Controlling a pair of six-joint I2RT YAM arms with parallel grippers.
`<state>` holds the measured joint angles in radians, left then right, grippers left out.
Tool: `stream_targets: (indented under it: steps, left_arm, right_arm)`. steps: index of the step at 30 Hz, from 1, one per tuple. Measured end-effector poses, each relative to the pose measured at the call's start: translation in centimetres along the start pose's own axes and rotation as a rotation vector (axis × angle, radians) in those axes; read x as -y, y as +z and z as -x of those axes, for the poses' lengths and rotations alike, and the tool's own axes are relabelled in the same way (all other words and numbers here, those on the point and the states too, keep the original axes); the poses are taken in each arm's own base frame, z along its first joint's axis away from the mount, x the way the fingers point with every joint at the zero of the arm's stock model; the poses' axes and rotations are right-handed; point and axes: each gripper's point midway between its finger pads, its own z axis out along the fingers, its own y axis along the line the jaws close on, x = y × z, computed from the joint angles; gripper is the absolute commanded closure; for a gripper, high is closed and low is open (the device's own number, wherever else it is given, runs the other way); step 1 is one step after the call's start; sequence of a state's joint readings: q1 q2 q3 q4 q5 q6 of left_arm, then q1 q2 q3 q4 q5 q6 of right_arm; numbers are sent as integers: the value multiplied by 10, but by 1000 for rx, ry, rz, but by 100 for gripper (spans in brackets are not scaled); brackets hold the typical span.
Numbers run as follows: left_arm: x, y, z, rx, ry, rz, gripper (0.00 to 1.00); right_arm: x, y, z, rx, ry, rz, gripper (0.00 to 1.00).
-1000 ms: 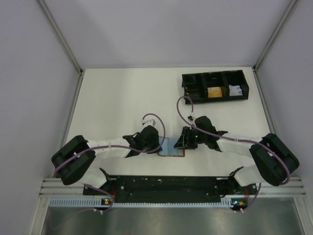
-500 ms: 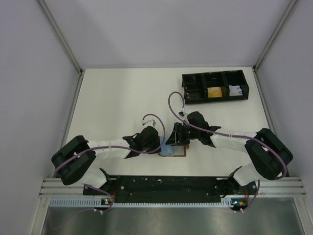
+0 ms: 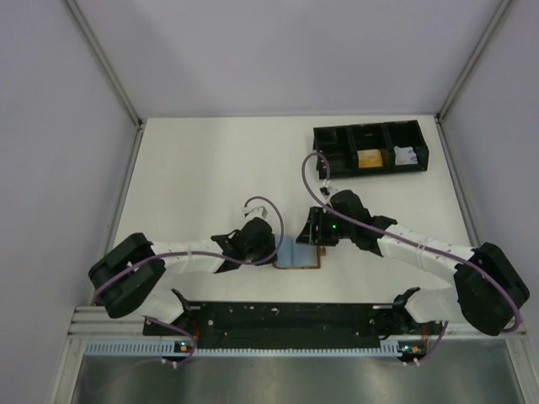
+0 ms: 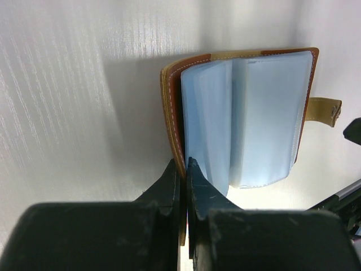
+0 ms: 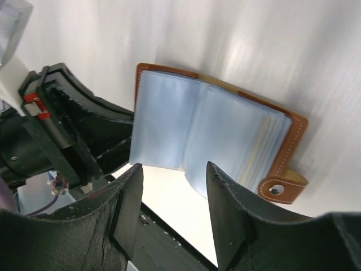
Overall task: Take the credit cards out of the card holder
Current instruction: Remove the credit card from the card holder.
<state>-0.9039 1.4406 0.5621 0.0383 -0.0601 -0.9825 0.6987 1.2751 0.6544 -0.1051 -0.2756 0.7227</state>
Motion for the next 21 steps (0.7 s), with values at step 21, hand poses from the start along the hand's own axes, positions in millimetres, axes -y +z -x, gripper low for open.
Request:
stream_targets:
  steps: [21]
  left_arm:
    - [0,0,0,0,-3,1,100]
  right_arm:
    - [40,15,-23,-67,28,-144,51]
